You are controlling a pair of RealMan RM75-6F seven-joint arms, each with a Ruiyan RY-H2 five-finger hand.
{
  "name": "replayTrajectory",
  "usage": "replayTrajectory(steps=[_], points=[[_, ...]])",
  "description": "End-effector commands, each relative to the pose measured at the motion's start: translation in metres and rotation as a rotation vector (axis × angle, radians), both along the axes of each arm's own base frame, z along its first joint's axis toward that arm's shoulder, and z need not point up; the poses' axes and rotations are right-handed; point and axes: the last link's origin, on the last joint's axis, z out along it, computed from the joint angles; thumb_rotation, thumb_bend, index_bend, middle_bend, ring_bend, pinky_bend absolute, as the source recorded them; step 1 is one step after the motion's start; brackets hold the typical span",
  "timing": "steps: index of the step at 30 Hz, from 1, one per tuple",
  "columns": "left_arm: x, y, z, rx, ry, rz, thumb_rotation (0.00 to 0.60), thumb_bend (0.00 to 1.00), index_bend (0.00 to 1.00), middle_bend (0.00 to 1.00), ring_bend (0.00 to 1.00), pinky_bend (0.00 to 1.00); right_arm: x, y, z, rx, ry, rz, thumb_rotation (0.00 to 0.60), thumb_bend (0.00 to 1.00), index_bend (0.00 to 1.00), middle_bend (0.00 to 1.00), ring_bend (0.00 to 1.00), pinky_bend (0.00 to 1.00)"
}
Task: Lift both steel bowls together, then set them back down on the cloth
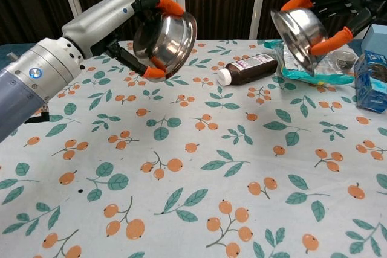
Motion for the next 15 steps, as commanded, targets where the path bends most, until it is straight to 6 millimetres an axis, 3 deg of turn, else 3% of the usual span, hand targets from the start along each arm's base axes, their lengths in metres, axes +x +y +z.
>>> replayTrajectory(steps=[1, 6, 15], points=[[-0.007, 0.000, 0.020, -0.042, 0.297, 0.194, 0.600, 0.04, 0.32, 0.23, 0.18, 0.33, -0.013, 0.002, -0.013, -0.156, 0.421, 0.051, 0.600, 0.10, 0.48, 0.24, 0.39, 0.22], [-0.007, -0.011, 0.021, -0.104, 0.401, 0.296, 0.600, 0.03, 0.30, 0.22, 0.18, 0.33, -0.009, 0.008, -0.035, -0.172, 0.526, 0.071, 0.600, 0.10, 0.48, 0.25, 0.39, 0.22], [-0.018, -0.010, -0.004, -0.226, 0.488, 0.422, 0.600, 0.02, 0.29, 0.21, 0.18, 0.33, -0.005, 0.011, -0.068, -0.116, 0.596, 0.068, 0.600, 0.10, 0.48, 0.25, 0.39, 0.22]])
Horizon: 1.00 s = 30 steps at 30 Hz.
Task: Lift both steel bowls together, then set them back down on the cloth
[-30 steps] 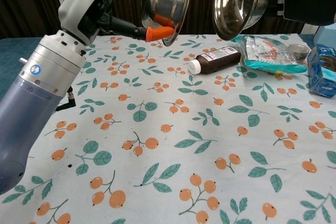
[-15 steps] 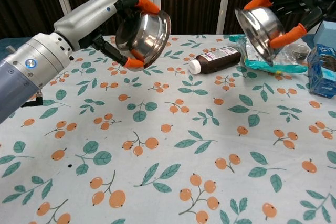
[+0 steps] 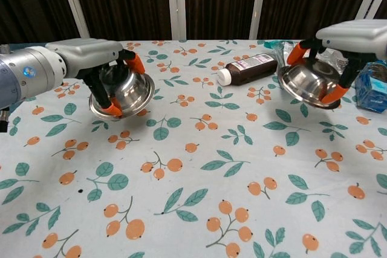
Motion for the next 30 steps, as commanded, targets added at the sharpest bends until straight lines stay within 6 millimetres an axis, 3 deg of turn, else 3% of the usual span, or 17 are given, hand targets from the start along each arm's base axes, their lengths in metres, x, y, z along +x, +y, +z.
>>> replayTrajectory(steps=[1, 11, 15, 19, 25, 30], points=[[0.002, 0.000, -0.012, -0.075, 0.005, 0.045, 0.600, 0.02, 0.29, 0.21, 0.18, 0.33, 0.002, 0.002, -0.018, 0.037, -0.002, -0.030, 0.600, 0.10, 0.48, 0.25, 0.39, 0.22], [0.003, 0.005, -0.025, -0.082, -0.044, 0.029, 0.600, 0.02, 0.29, 0.19, 0.17, 0.33, -0.009, -0.004, -0.035, 0.057, 0.014, -0.086, 0.600, 0.10, 0.48, 0.25, 0.39, 0.21], [0.000, 0.004, -0.031, -0.108, -0.056, 0.030, 0.600, 0.01, 0.24, 0.12, 0.09, 0.26, -0.008, -0.005, -0.039, 0.058, 0.010, -0.093, 0.600, 0.10, 0.48, 0.24, 0.36, 0.18], [0.008, 0.005, -0.037, -0.110, -0.112, 0.005, 0.600, 0.01, 0.18, 0.05, 0.00, 0.19, -0.007, -0.005, -0.043, 0.064, -0.001, -0.116, 0.600, 0.10, 0.44, 0.24, 0.25, 0.11], [0.012, 0.004, -0.042, -0.118, -0.143, -0.030, 0.600, 0.00, 0.13, 0.00, 0.00, 0.13, -0.008, -0.004, -0.047, 0.066, 0.026, -0.133, 0.600, 0.10, 0.35, 0.15, 0.13, 0.03], [0.018, 0.003, -0.038, -0.124, -0.185, -0.043, 0.600, 0.00, 0.10, 0.00, 0.00, 0.09, -0.002, 0.000, -0.044, 0.063, 0.015, -0.141, 0.600, 0.03, 0.28, 0.05, 0.07, 0.00]])
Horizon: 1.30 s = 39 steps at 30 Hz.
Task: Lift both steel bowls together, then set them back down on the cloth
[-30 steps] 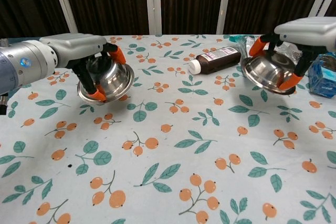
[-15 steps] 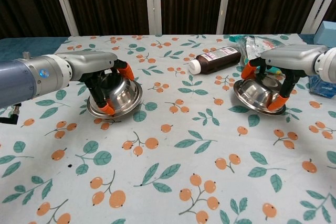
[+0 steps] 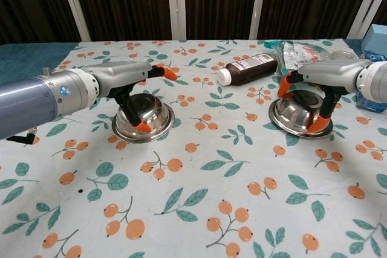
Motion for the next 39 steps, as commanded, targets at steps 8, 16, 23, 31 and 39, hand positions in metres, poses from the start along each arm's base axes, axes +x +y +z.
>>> replayTrajectory(steps=[8, 16, 23, 31, 39], points=[[0.011, -0.003, 0.019, 0.011, -0.098, -0.026, 0.600, 0.00, 0.10, 0.00, 0.00, 0.09, 0.018, 0.011, 0.008, -0.015, -0.112, -0.015, 0.600, 0.00, 0.15, 0.00, 0.05, 0.00], [0.007, -0.006, 0.055, 0.058, -0.109, -0.058, 0.600, 0.00, 0.13, 0.00, 0.00, 0.09, 0.019, 0.008, 0.027, -0.078, -0.192, -0.023, 0.600, 0.00, 0.11, 0.00, 0.05, 0.00], [-0.052, -0.035, 0.143, 0.259, 0.024, 0.058, 0.600, 0.00, 0.13, 0.00, 0.00, 0.09, -0.026, 0.005, 0.103, -0.389, -0.177, -0.014, 0.600, 0.00, 0.12, 0.00, 0.05, 0.00], [-0.100, -0.073, 0.199, 0.328, 0.065, 0.135, 0.600, 0.00, 0.13, 0.00, 0.00, 0.09, -0.058, 0.049, 0.141, -0.448, -0.264, -0.039, 0.600, 0.00, 0.12, 0.00, 0.05, 0.00], [-0.131, -0.120, 0.220, 0.349, 0.092, 0.117, 0.600, 0.00, 0.12, 0.00, 0.00, 0.09, -0.071, 0.133, 0.142, -0.393, -0.283, -0.039, 0.600, 0.00, 0.12, 0.00, 0.05, 0.00]])
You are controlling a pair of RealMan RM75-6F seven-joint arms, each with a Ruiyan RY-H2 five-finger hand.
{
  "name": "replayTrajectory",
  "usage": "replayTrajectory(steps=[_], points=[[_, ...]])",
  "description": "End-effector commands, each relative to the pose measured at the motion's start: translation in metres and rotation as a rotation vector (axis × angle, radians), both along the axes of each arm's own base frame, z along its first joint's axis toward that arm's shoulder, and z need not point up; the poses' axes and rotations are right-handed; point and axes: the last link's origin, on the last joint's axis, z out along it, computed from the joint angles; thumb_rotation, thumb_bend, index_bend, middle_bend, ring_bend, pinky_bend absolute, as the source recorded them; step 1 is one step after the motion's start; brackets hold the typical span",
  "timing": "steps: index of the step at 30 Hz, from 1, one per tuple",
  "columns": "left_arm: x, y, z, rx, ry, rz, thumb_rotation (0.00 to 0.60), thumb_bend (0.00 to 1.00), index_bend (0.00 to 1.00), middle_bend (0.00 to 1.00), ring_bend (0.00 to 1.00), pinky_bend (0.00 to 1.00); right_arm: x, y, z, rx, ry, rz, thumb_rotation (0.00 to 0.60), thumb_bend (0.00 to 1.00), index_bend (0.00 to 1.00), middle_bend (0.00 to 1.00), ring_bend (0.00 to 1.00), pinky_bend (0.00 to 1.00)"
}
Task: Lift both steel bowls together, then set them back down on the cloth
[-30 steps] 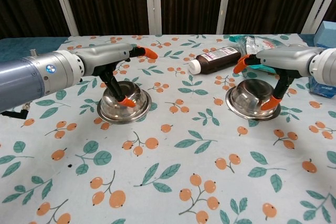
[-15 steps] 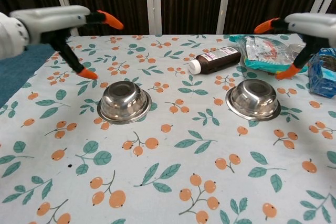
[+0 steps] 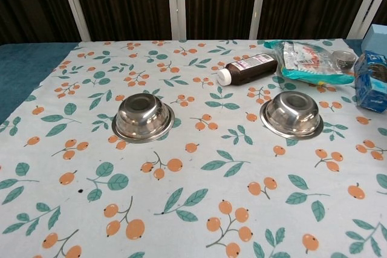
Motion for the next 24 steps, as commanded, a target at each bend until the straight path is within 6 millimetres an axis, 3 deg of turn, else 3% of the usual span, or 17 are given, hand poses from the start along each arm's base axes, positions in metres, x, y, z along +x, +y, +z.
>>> replayTrajectory(steps=[1, 6, 11, 24], points=[[-0.013, -0.031, 0.010, 0.013, -0.022, -0.021, 0.600, 0.00, 0.12, 0.00, 0.00, 0.09, -0.007, 0.052, 0.003, 0.005, 0.012, 0.019, 0.600, 0.00, 0.13, 0.00, 0.05, 0.00], [-0.034, -0.076, 0.021, 0.037, -0.073, -0.067, 0.600, 0.00, 0.12, 0.00, 0.00, 0.08, -0.018, 0.095, 0.006, -0.017, 0.096, 0.041, 0.600, 0.00, 0.16, 0.00, 0.05, 0.00], [-0.066, -0.107, 0.024, 0.079, -0.106, 0.014, 0.600, 0.00, 0.12, 0.00, 0.00, 0.08, -0.026, 0.113, 0.009, 0.000, 0.156, 0.032, 0.600, 0.00, 0.16, 0.00, 0.05, 0.00], [-0.080, -0.106, 0.020, 0.133, -0.059, 0.060, 0.600, 0.00, 0.12, 0.00, 0.00, 0.08, -0.033, 0.115, 0.014, 0.011, 0.197, -0.010, 0.600, 0.00, 0.16, 0.00, 0.05, 0.00]])
